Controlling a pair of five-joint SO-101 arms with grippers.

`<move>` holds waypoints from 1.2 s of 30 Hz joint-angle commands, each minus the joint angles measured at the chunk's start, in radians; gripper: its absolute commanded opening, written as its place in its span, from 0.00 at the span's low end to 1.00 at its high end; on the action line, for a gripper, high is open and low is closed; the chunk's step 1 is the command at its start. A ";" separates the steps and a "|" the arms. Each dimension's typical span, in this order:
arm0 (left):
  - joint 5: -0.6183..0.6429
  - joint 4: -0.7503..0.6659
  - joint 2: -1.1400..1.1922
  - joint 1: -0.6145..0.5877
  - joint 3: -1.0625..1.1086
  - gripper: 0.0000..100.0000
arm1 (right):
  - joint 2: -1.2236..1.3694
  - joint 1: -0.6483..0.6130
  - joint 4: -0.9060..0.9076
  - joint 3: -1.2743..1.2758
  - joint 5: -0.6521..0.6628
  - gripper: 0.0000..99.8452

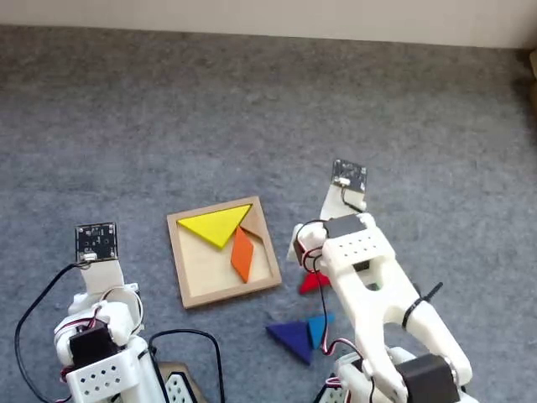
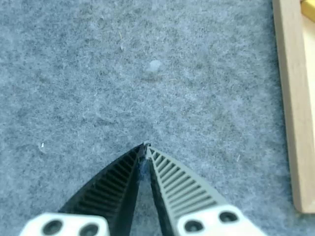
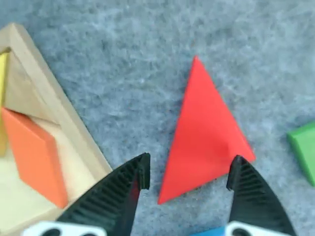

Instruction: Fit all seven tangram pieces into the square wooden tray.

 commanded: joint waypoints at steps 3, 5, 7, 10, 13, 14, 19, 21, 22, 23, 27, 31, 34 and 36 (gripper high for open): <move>-0.006 0.003 -0.041 -0.010 0.021 0.01 | 0.019 0.016 -0.015 -0.007 -0.025 0.26; -0.006 0.003 -0.041 -0.010 0.021 0.01 | 0.035 0.039 -0.019 -0.010 -0.025 0.26; -0.006 0.003 -0.041 -0.010 0.021 0.01 | 0.059 0.070 -0.019 -0.010 -0.018 0.26; -0.006 0.003 -0.041 -0.010 0.021 0.01 | 0.105 0.101 -0.021 -0.015 -0.015 0.26; -0.006 0.003 -0.041 -0.010 0.021 0.01 | 0.157 0.104 -0.021 -0.048 -0.015 0.26; -0.006 0.003 -0.041 -0.010 0.021 0.01 | 0.173 0.104 -0.021 -0.058 -0.015 0.27; -0.006 0.003 -0.041 -0.010 0.021 0.01 | 0.251 0.102 -0.016 -0.108 -0.015 0.33; -0.006 0.003 -0.041 -0.010 0.021 0.01 | 0.262 0.102 -0.015 -0.125 -0.009 0.33; -0.006 0.003 -0.041 -0.010 0.021 0.01 | 0.260 0.102 -0.013 -0.133 0.017 0.33; -0.006 0.003 -0.041 -0.010 0.021 0.01 | 0.254 0.102 -0.013 -0.133 0.049 0.33; -0.006 0.003 -0.041 -0.010 0.021 0.01 | 0.223 0.107 0.081 -0.156 0.138 0.33; -0.006 0.003 -0.041 -0.010 0.021 0.01 | 0.226 0.105 0.082 -0.196 0.169 0.33; -0.006 0.003 -0.041 -0.010 0.021 0.01 | 0.268 0.105 0.051 -0.194 0.169 0.33; -0.006 0.003 -0.041 -0.010 0.021 0.01 | 0.306 0.102 0.048 -0.197 0.169 0.33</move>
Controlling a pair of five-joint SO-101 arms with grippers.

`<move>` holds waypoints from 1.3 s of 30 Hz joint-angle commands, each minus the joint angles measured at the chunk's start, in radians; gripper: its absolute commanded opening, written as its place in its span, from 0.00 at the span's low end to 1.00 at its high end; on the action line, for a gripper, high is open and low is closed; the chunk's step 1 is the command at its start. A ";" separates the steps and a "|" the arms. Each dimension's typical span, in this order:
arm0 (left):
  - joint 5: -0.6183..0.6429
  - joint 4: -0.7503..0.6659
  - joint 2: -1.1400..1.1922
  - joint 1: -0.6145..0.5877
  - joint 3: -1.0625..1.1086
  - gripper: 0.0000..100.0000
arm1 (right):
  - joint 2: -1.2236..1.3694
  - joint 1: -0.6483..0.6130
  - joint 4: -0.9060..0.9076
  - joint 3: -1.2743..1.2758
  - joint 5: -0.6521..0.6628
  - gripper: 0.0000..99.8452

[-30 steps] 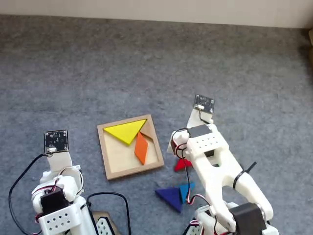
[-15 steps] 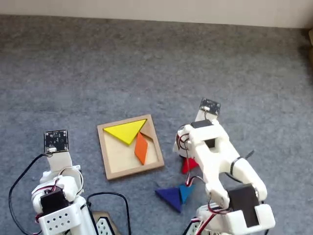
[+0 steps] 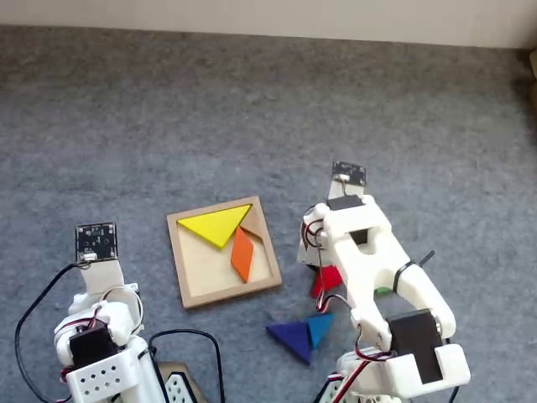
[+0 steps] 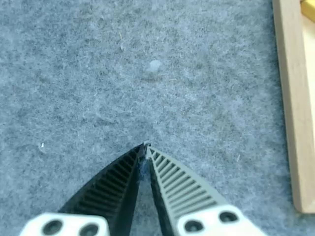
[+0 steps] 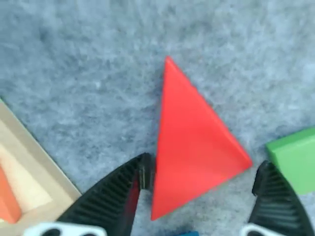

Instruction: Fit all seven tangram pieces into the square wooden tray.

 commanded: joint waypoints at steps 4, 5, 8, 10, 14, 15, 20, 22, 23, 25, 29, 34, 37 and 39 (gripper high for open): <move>-0.006 0.003 -0.041 -0.010 0.021 0.01 | 0.084 0.015 -0.015 -0.056 0.015 0.33; -0.006 0.003 -0.041 -0.010 0.021 0.01 | 0.087 0.015 -0.015 -0.056 0.015 0.33; -0.006 0.003 -0.041 -0.010 0.021 0.01 | 0.087 0.015 -0.015 -0.056 0.015 0.33; -0.006 0.003 -0.041 -0.010 0.021 0.01 | 0.087 0.015 -0.015 -0.056 0.015 0.33; -0.006 0.003 -0.041 -0.010 0.021 0.01 | 0.085 0.015 -0.008 -0.056 0.015 0.33; -0.006 0.003 -0.041 -0.010 0.021 0.01 | 0.085 0.016 -0.008 -0.056 0.015 0.33; -0.006 0.003 -0.041 -0.010 0.021 0.01 | 0.085 0.018 -0.015 -0.056 0.017 0.21; -0.006 0.003 -0.041 -0.010 0.021 0.01 | 0.084 0.018 -0.015 -0.056 0.041 0.20; -0.006 0.003 -0.041 -0.010 0.021 0.01 | 0.084 0.019 -0.015 -0.056 0.058 0.20; -0.006 0.003 -0.041 -0.010 0.021 0.01 | 0.084 0.019 -0.015 -0.056 0.069 0.20; -0.006 0.003 -0.041 -0.010 0.021 0.01 | 0.054 0.019 -0.012 -0.056 0.072 0.20; -0.006 0.003 -0.041 -0.010 0.021 0.01 | -0.058 0.021 -0.007 -0.048 0.133 0.20; -0.006 0.003 -0.041 -0.010 0.021 0.01 | -0.070 0.022 -0.001 -0.048 0.196 0.25; -0.006 0.003 -0.041 -0.010 0.021 0.01 | -0.067 0.022 0.015 -0.054 0.213 0.30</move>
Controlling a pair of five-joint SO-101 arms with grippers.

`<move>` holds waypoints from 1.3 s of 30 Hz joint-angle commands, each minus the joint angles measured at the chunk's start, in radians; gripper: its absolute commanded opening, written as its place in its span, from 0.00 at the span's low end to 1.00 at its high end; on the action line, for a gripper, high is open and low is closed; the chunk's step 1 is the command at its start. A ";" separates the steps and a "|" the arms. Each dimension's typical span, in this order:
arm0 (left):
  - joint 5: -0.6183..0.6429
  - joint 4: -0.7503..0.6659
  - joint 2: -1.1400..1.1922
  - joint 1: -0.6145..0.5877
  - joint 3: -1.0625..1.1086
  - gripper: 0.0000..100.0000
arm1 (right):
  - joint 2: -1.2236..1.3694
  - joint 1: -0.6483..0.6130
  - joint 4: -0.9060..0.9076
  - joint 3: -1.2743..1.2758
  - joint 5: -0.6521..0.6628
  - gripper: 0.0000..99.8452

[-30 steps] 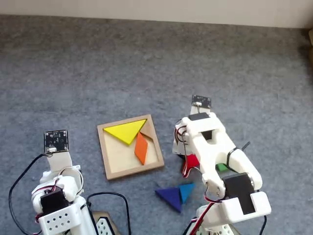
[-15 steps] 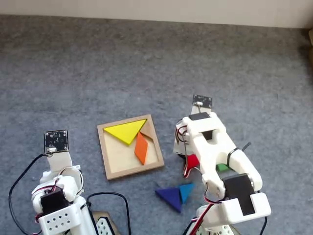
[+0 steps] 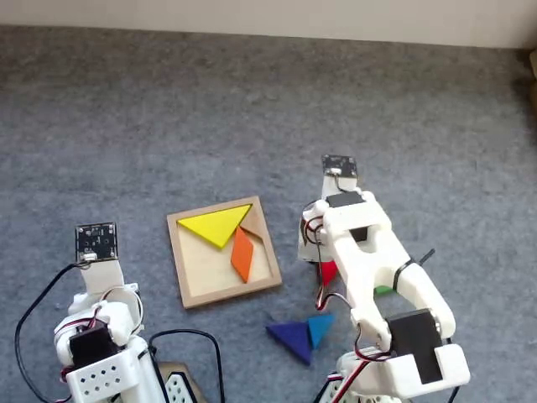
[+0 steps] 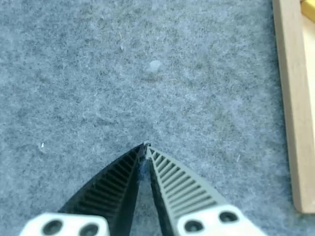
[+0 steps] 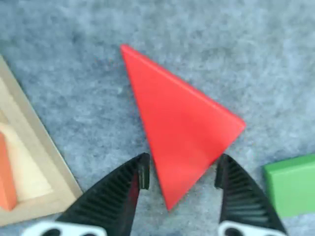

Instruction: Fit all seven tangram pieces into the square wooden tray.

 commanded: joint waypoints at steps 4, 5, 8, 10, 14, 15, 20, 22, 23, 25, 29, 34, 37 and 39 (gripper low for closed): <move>-0.006 0.003 -0.041 -0.010 0.021 0.01 | -0.001 0.028 0.041 -0.048 0.075 0.38; -0.006 0.003 -0.041 -0.010 0.021 0.01 | 0.018 0.028 0.042 -0.070 0.084 0.38; -0.006 0.003 -0.041 -0.010 0.021 0.01 | 0.091 0.030 0.042 -0.136 0.089 0.38; -0.006 0.003 -0.041 -0.010 0.021 0.01 | 0.139 0.028 0.042 -0.180 0.089 0.38; -0.006 0.003 -0.041 -0.010 0.021 0.01 | 0.182 0.021 0.044 -0.240 0.123 0.38; -0.006 0.003 -0.041 -0.010 0.021 0.01 | 0.183 0.019 0.044 -0.245 0.157 0.38; -0.006 0.003 -0.041 -0.010 0.021 0.01 | 0.183 0.013 0.045 -0.245 0.206 0.38; -0.006 0.003 -0.041 -0.010 0.021 0.01 | 0.185 0.015 0.045 -0.245 0.207 0.38; -0.006 0.003 -0.041 -0.010 0.021 0.01 | 0.185 0.015 0.045 -0.245 0.207 0.38; -0.006 0.003 -0.041 -0.010 0.021 0.01 | 0.186 0.015 0.045 -0.243 0.206 0.38; -0.006 0.003 -0.041 -0.010 0.021 0.01 | 0.188 0.016 0.045 -0.243 0.204 0.38; -0.006 0.003 -0.041 -0.010 0.021 0.01 | 0.189 0.016 0.041 -0.242 0.207 0.31; -0.006 0.003 -0.041 -0.010 0.021 0.01 | 0.188 0.016 0.038 -0.242 0.207 0.27; -0.006 0.003 -0.041 -0.010 0.021 0.01 | 0.188 0.016 0.038 -0.242 0.207 0.27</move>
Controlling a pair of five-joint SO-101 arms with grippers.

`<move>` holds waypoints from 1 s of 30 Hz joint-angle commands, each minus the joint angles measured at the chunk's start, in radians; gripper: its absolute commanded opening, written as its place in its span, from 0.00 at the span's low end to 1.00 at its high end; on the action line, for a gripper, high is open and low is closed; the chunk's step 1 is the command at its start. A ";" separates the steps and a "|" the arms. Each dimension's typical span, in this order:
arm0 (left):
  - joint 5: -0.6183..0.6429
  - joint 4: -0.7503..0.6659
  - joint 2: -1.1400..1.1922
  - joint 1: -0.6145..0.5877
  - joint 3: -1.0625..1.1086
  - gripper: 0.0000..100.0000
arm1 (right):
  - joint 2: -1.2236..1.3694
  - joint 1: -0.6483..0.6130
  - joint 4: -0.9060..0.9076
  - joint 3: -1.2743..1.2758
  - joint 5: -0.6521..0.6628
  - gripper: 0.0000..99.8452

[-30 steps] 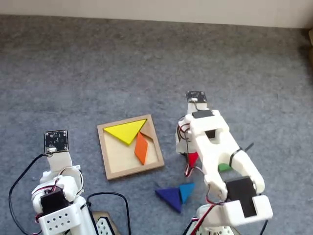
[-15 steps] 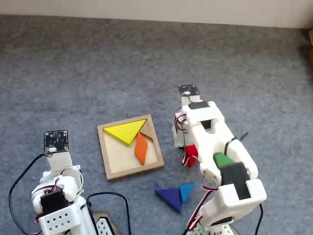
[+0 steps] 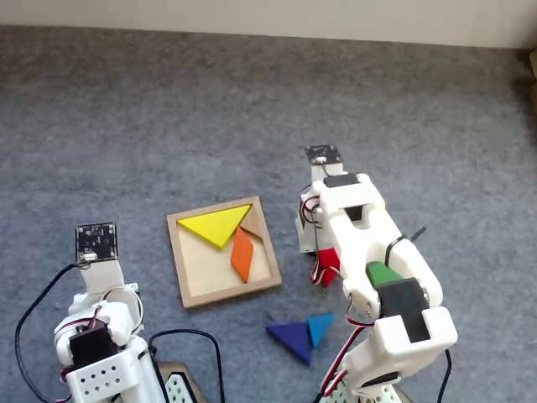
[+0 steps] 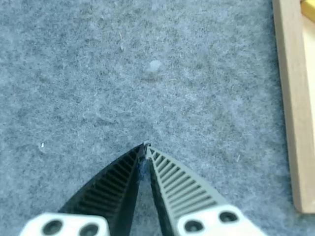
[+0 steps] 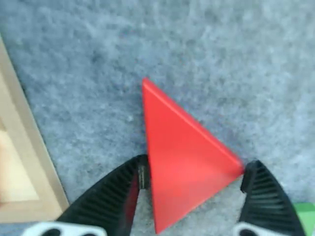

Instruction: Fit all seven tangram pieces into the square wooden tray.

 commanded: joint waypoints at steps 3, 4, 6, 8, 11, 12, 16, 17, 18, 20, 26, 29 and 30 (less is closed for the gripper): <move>-0.006 0.003 -0.041 -0.010 0.021 0.01 | -0.012 0.001 0.004 -0.050 0.014 0.27; -0.006 0.003 -0.041 -0.010 0.021 0.01 | -0.015 0.001 0.005 -0.050 0.014 0.27; -0.006 0.003 -0.041 -0.010 0.021 0.01 | -0.027 0.002 0.022 -0.058 0.014 0.27; -0.006 0.003 -0.041 -0.010 0.021 0.01 | -0.067 -0.002 0.067 -0.059 0.014 0.27; -0.006 0.003 -0.041 -0.010 0.021 0.01 | -0.157 -0.005 0.119 -0.059 0.014 0.27; -0.006 0.003 -0.041 -0.010 0.021 0.01 | -0.185 -0.005 0.127 -0.059 0.014 0.27; -0.006 0.003 -0.041 -0.010 0.021 0.01 | -0.255 -0.005 0.134 -0.050 0.014 0.27; -0.006 0.003 -0.041 -0.010 0.021 0.01 | -0.259 -0.004 0.137 -0.050 0.014 0.27; -0.006 0.003 -0.041 -0.010 0.021 0.01 | -0.259 -0.002 0.148 -0.050 0.014 0.27; -0.006 0.003 -0.041 -0.010 0.021 0.01 | -0.257 -0.004 0.156 -0.050 0.014 0.27; -0.006 0.003 -0.041 -0.010 0.021 0.01 | -0.248 -0.012 0.154 -0.047 0.014 0.28; -0.006 0.003 -0.041 -0.010 0.021 0.01 | -0.185 -0.042 0.153 -0.039 0.012 0.28; -0.006 0.003 -0.041 -0.010 0.021 0.01 | -0.154 -0.048 0.153 -0.041 0.008 0.28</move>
